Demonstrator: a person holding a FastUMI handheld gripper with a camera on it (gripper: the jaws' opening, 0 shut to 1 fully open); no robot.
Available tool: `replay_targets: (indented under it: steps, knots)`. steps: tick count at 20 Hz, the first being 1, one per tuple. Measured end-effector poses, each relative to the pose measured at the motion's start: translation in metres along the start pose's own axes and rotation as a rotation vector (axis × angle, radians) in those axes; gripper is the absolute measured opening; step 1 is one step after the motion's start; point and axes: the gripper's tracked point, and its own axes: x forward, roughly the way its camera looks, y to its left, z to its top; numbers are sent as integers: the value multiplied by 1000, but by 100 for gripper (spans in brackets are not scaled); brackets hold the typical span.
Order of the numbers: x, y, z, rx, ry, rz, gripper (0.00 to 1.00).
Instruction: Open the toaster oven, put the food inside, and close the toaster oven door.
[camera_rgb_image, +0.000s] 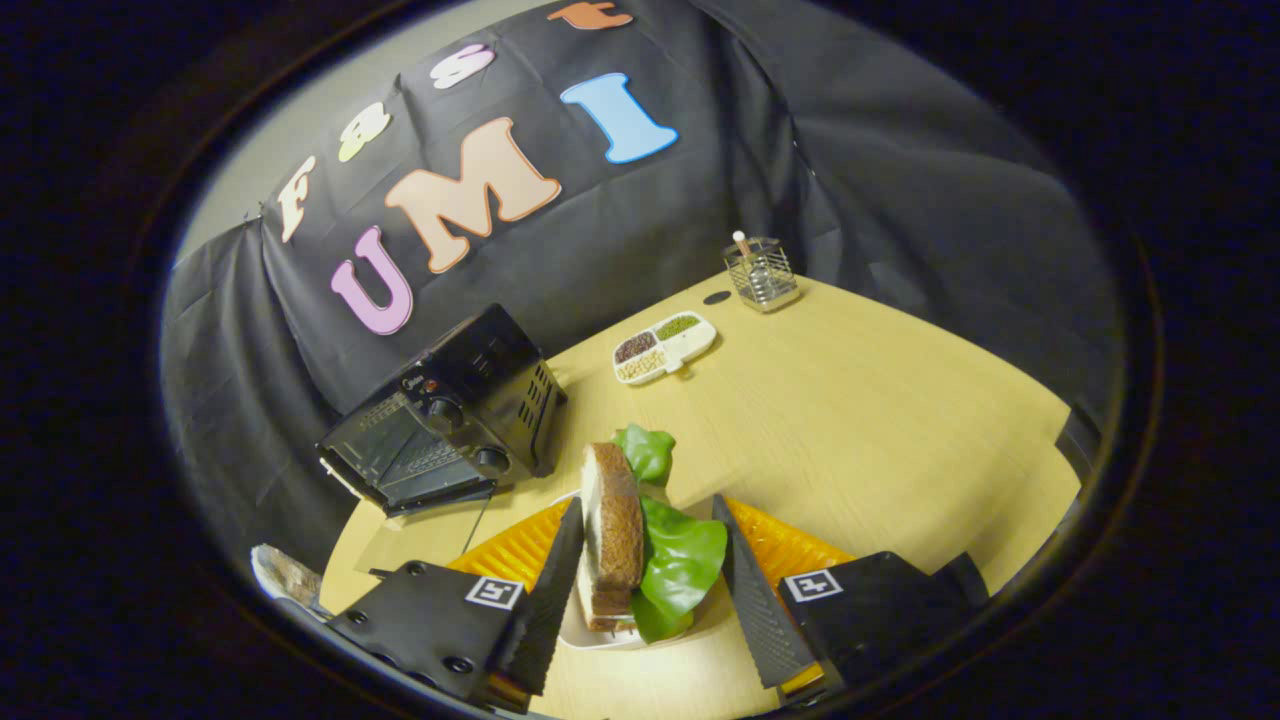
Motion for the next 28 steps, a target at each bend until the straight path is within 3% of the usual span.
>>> replay_targets:
  steps: [8,18,22,28]
  knots:
    - [-11,18,12,93,-47,13,35]
    - [-51,45,31,316,-190,-85,35]
    - [-40,92,14,459,-226,-61,35]
    - [-8,173,-21,571,-215,-23,35]
